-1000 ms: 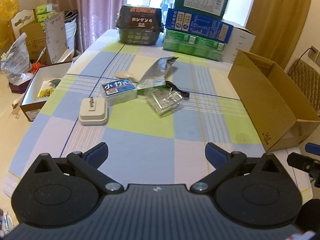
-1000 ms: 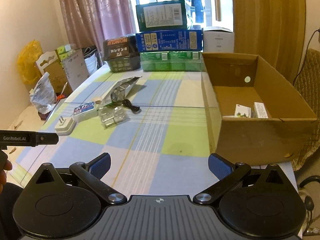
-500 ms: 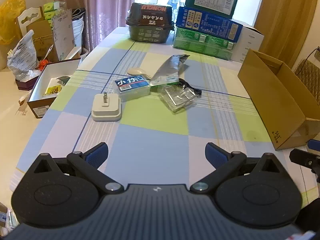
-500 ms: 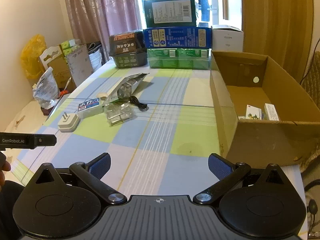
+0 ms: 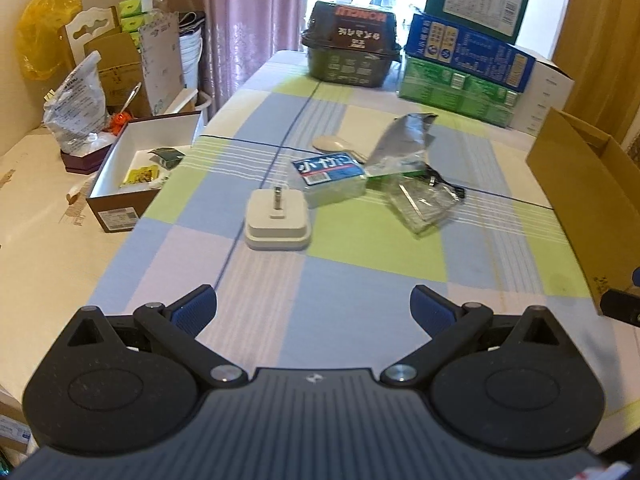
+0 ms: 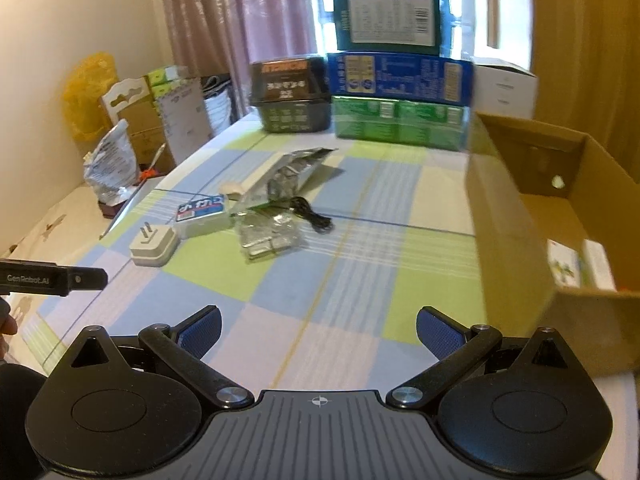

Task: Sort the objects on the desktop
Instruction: 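Grasp the white plug adapter with the left tool while the right grasps the clear soap rack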

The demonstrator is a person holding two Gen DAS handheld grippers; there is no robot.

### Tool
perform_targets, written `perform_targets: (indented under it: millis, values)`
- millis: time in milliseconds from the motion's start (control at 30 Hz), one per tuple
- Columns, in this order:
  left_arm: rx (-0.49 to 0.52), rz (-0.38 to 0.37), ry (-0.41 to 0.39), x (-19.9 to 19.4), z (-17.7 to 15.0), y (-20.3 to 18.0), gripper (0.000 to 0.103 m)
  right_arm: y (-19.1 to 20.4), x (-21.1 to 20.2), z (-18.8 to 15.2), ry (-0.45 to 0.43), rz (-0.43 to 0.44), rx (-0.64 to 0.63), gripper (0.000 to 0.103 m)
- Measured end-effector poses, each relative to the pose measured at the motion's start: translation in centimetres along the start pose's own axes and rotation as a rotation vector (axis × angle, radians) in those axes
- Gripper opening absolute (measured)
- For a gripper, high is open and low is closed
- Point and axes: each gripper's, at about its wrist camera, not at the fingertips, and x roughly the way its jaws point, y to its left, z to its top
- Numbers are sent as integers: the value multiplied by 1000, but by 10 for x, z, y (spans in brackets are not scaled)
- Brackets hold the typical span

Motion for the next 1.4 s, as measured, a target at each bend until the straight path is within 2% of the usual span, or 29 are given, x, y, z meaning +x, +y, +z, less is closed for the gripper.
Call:
perform_targets:
  millis: [567, 1000, 1133, 1233, 1400]
  values:
    - [2, 35, 3, 78, 21, 24, 101, 19, 105, 26, 45, 82, -106, 101]
    - [22, 39, -4, 126, 35, 31, 100, 28, 190, 42, 35, 139, -209, 101]
    - [41, 45, -8, 135, 35, 31, 99, 31, 206, 46, 25, 155, -240, 101]
    - [52, 40, -19, 139, 36, 29, 92, 31, 215, 49, 24, 159, -247, 101]
    - [47, 42, -31, 144, 37, 27, 91, 30, 225, 52, 32, 160, -262, 101]
